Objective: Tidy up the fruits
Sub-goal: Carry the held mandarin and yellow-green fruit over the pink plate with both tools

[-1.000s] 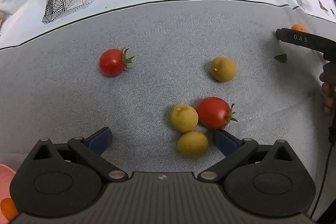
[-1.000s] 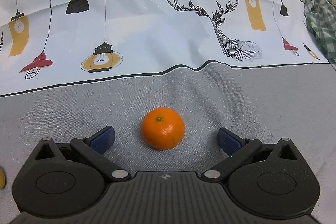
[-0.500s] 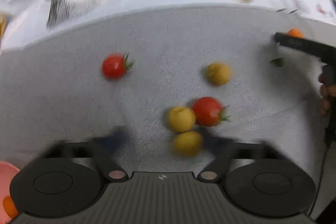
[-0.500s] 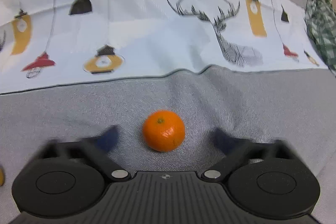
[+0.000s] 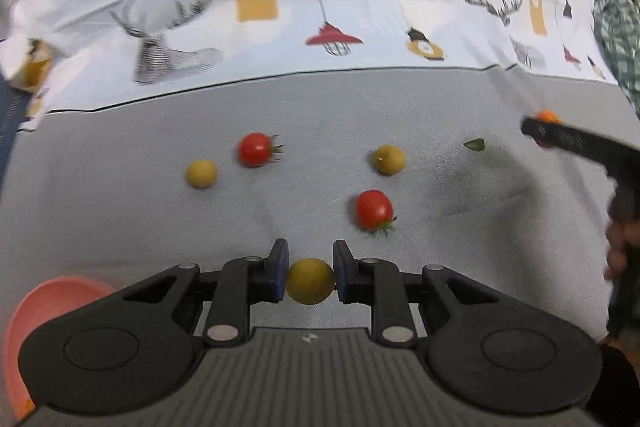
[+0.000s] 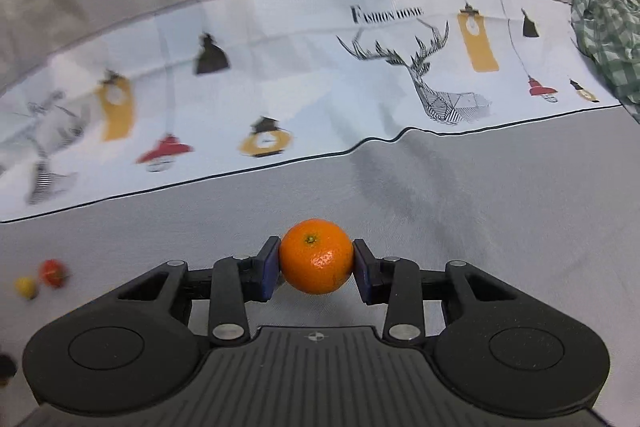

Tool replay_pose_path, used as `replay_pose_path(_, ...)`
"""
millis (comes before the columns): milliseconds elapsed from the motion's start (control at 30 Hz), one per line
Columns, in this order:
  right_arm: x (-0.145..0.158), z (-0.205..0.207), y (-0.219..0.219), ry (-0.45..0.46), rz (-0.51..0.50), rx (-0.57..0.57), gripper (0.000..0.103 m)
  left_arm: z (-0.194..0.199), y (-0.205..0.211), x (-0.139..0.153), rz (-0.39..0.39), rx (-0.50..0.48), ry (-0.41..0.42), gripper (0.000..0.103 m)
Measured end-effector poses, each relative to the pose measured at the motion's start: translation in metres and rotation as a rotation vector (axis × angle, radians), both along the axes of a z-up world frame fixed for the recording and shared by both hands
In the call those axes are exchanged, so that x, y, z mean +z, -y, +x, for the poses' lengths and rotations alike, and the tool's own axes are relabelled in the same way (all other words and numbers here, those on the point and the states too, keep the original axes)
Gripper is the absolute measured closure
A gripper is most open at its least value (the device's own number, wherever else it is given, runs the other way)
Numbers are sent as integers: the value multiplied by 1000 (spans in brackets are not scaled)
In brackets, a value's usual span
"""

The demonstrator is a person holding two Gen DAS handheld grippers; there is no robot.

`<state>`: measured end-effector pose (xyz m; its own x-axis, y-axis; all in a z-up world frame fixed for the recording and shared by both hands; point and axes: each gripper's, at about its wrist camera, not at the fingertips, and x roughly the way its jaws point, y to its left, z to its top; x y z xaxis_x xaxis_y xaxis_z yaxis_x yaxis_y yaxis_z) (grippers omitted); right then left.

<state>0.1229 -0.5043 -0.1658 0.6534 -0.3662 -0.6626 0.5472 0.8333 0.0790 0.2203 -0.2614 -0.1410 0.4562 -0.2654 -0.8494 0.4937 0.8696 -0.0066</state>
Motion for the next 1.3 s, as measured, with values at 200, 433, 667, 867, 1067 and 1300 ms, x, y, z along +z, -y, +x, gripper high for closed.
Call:
replay_pose_path(200, 36, -58, -72, 33, 45, 65, 64, -42, -46, 42, -3, 55, 24, 77)
replay_pose_path(433, 71, -103, -158, 40, 91, 223, 64, -98, -107, 82, -6, 138, 59, 77)
replay_pose_path(667, 100, -138, -242, 30, 87, 417, 64, -159, -167, 112, -21, 198, 127, 77)
replay_pose_path(867, 119, -160, -294, 42, 22, 531, 64, -201, -209, 131, -59, 251, 166, 77)
replay_pose_path(1067, 139, -182, -319, 94, -48, 577, 64, -231, -235, 143, -85, 287, 207, 77)
replay_pose_path(1300, 145, -193, -331, 95, -70, 600, 64, -247, -249, 148, -115, 316, 227, 77)
